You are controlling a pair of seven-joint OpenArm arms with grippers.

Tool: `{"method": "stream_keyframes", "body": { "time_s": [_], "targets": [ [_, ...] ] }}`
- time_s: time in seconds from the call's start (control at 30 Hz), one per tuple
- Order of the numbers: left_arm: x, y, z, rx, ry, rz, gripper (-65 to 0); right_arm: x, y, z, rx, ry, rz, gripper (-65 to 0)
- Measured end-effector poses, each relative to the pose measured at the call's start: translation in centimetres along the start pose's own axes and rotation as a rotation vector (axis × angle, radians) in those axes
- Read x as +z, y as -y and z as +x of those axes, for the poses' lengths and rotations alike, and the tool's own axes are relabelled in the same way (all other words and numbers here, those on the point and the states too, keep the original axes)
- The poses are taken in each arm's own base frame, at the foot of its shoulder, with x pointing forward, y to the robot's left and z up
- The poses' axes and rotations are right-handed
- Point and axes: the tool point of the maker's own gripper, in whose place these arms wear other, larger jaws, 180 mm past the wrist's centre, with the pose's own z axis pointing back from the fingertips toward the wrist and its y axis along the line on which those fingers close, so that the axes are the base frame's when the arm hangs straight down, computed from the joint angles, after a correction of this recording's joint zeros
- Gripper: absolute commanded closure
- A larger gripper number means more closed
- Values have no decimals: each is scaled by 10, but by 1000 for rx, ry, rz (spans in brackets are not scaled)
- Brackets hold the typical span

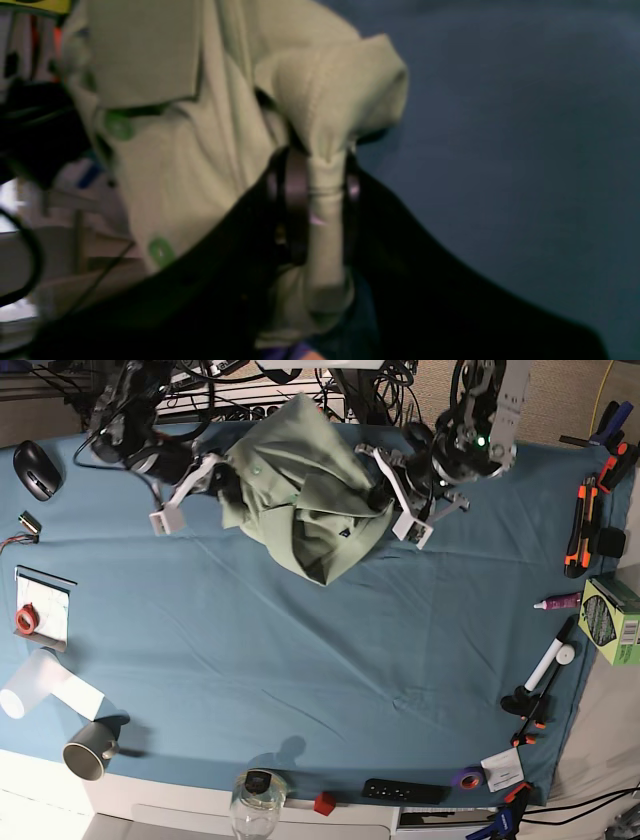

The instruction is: Fold the T-shirt properly

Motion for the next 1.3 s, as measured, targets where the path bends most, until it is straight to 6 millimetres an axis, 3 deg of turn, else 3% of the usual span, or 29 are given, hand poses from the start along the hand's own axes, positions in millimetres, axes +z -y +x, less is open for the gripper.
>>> {"method": "stream_keyframes", "body": {
  "time_s": [0.23, 0.47, 0.63, 0.83, 1.0, 1.3],
  "targets": [
    [-9, -16, 33, -41, 43, 19, 0, -4, -15, -13, -51, 10, 52, 0],
    [-12, -16, 67, -77, 98, -11, 0, 10, -27, -27, -22, -8, 28, 0],
    [-23, -22, 89, -98, 117, -42, 0, 21, -39, -15, 49, 32, 4, 0],
    [-42, -34, 85, -66, 63, -60, 0, 23, -23, -11, 58, 40, -98, 0],
    [-44, -34, 86, -74, 58, -77, 0, 23, -6, -7, 12, 75, -209, 0],
    [-50, -17, 99, -68, 89, -110, 0, 6, -22, -18, 28, 17, -181, 0]
  ]
}}
